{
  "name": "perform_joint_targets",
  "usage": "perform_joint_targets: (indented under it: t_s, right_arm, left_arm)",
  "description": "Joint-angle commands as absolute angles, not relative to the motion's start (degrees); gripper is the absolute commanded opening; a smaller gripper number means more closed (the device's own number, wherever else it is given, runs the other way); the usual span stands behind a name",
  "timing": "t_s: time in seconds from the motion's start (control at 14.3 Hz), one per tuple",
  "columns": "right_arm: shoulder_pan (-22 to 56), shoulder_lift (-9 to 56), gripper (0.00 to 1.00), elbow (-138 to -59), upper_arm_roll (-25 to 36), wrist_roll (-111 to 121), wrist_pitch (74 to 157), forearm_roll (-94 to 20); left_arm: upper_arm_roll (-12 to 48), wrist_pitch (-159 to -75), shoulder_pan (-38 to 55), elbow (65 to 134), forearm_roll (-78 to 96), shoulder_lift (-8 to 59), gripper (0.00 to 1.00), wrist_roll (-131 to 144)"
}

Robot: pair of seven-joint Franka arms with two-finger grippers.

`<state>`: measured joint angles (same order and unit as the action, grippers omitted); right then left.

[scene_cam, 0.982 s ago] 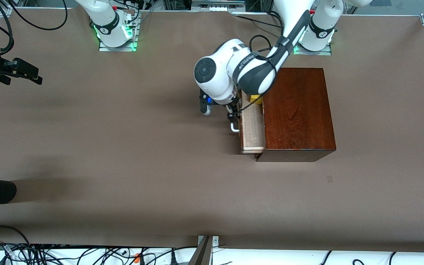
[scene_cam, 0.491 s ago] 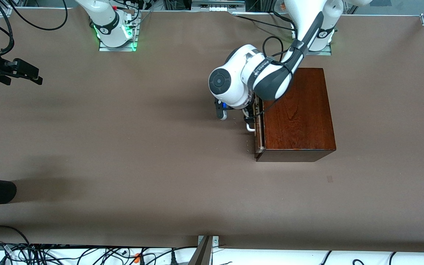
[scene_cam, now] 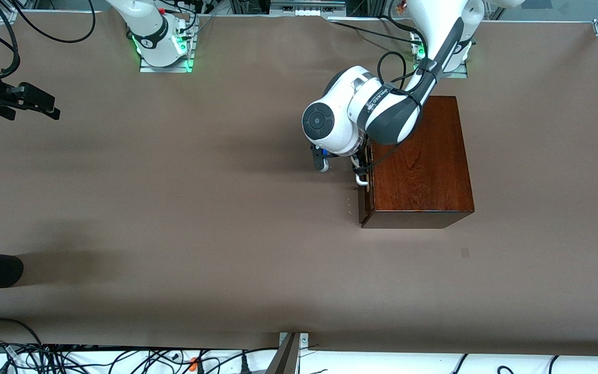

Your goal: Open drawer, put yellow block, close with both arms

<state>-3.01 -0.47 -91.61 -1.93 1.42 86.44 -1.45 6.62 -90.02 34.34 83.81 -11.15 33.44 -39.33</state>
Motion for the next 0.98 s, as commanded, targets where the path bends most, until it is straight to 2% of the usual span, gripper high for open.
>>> perform_joint_targets:
  t_s: [0.0, 0.21, 0.56, 0.7, 0.91]
  right_arm:
    - [-3.7, -0.5, 1.0, -91.3, -2.5, 1.5, 86.0, -1.1]
    - [-3.7, -0.5, 1.0, -91.3, -2.5, 1.5, 86.0, -1.1]
    - [-3.7, -0.5, 1.0, -91.3, -2.2, 1.5, 86.0, -1.1]
    - [-3.8, -0.5, 1.0, -91.3, -2.1, 1.5, 85.9, -1.1]
    - [-3.8, -0.5, 1.0, -91.3, -2.0, 1.4, 85.6, -1.1]
  left_arm:
    - [6.9, -88.5, 33.8, 85.9, -14.2, 31.3, 1.0, -36.6]
    - [7.4, -89.8, 36.1, 84.6, -13.4, 31.4, 1.0, -22.6]
    - [7.4, -88.9, 37.9, 77.4, -7.3, 30.1, 1.0, -1.1]
    - [7.2, -85.3, 37.5, 74.3, -6.3, 29.0, 1.0, 4.5]
    - [6.0, -78.6, 37.3, 64.7, -6.7, 28.9, 1.0, 11.4]
